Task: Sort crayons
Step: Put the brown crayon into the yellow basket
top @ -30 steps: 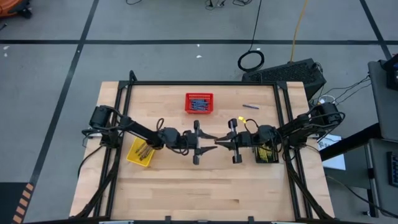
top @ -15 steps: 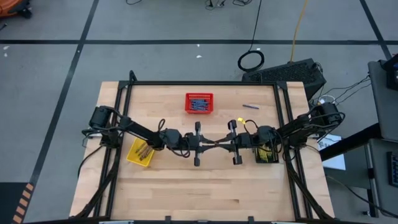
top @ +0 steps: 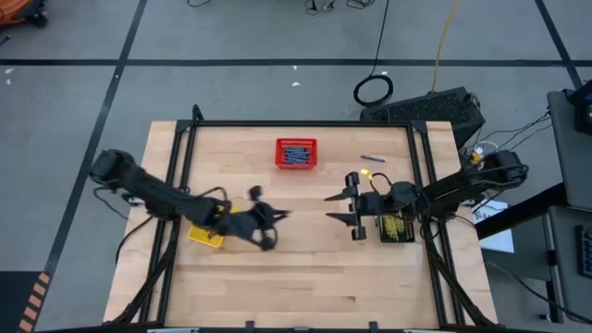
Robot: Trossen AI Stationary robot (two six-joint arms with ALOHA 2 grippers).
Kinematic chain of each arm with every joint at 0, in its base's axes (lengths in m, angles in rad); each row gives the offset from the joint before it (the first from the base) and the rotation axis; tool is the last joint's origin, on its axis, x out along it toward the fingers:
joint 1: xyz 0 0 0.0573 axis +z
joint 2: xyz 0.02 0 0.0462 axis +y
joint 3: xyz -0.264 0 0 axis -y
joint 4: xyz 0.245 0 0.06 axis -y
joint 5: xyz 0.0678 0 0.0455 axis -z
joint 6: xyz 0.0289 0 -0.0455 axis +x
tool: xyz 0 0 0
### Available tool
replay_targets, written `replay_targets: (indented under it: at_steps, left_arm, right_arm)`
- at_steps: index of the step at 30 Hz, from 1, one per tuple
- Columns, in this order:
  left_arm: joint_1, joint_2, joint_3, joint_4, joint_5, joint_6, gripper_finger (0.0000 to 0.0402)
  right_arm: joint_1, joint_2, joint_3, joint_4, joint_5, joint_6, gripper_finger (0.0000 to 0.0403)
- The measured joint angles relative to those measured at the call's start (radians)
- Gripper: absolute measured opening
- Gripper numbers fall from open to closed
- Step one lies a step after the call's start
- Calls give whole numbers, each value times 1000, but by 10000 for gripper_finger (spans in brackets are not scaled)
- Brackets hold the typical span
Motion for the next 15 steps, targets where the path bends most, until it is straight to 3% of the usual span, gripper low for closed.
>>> replay_targets:
  at_steps: [4, 9, 12, 15]
  left_arm:
    - [-67, -163, 0, -489, -27, -437, 9]
    - [-115, -264, 0, -1024, 106, -1003, 13]
    - [-124, -264, -1, -1210, 194, -1176, 14]
    - [-121, -258, -15, -1239, 273, -1209, 14]
  right_arm:
    - [0, -11, 0, -91, 0, 0, 158]
    - [-1, 2, 0, -121, -1, 1, 149]
    - [0, 1, -1, -119, -2, 0, 147]
    - [0, 1, -1, -120, -3, 0, 146]
